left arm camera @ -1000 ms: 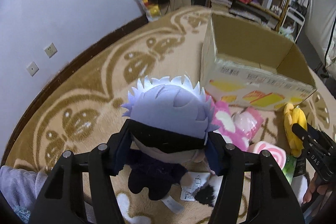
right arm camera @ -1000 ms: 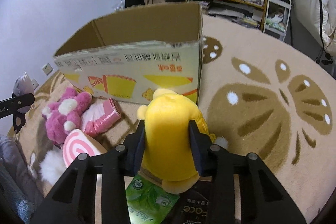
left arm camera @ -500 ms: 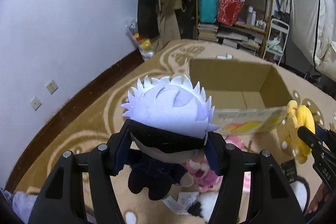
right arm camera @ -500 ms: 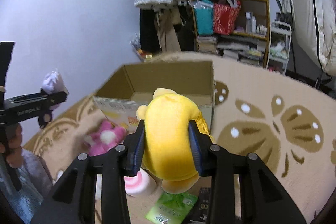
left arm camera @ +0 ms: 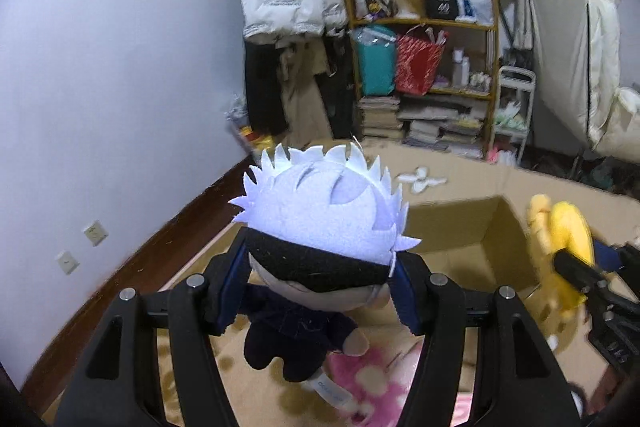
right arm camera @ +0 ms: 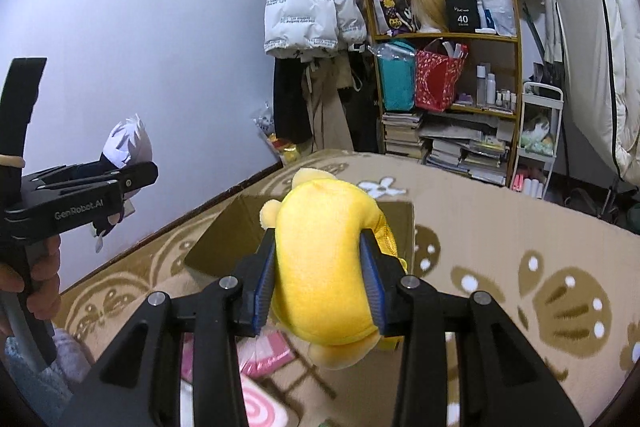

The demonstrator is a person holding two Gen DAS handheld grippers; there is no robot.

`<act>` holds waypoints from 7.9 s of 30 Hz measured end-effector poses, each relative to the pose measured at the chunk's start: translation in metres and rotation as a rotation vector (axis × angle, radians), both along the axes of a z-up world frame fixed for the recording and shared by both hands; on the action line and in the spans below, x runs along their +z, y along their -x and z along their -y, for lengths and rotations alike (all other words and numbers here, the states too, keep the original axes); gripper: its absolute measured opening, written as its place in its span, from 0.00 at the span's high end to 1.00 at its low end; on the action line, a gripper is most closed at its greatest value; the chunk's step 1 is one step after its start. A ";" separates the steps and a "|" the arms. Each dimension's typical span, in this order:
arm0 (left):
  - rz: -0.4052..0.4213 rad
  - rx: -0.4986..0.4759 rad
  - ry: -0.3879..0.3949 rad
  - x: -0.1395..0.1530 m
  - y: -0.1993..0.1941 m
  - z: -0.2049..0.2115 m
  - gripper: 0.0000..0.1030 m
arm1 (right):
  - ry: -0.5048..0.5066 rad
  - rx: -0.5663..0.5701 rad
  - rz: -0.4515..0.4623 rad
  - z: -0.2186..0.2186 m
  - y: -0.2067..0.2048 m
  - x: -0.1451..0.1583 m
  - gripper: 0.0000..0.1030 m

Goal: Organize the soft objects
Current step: 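Carry the doll and yellow plush into the box and open both tools, then withdraw both tools and lower them toward the pom-pom and black tissue pack, then grasp the white pom-pom with the left tool while the right tool grasps the black tissue pack, then carry the pom-pom and black tissue pack into the box and release both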

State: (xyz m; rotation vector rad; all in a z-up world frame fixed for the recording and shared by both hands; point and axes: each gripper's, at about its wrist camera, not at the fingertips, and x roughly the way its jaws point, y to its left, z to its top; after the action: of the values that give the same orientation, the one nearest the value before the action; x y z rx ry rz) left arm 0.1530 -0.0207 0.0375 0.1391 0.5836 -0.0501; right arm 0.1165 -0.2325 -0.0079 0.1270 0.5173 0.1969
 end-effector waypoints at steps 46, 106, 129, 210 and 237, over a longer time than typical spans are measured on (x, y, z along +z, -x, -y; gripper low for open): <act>-0.131 0.041 0.071 -0.055 -0.040 -0.007 0.01 | -0.111 -0.068 -0.076 0.033 -0.033 -0.029 0.00; -0.427 0.048 0.117 -0.121 0.084 -0.019 0.00 | -0.083 -0.198 -0.372 0.032 0.072 -0.083 0.00; -0.574 0.036 0.023 -0.172 0.073 0.006 0.00 | -0.109 -0.269 -0.579 0.049 0.048 -0.135 0.08; -0.252 0.063 -0.006 -0.090 0.058 -0.010 0.60 | -0.108 -0.104 -0.257 0.015 0.030 -0.063 0.53; -0.004 0.013 0.008 -0.030 -0.045 0.009 0.58 | -0.011 0.003 -0.023 -0.001 -0.042 -0.006 0.52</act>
State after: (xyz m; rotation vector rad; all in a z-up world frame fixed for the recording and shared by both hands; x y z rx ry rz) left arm 0.1981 -0.0295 0.0078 0.1275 0.5877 -0.0400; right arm 0.1585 -0.2312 -0.0135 0.1392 0.5390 0.2009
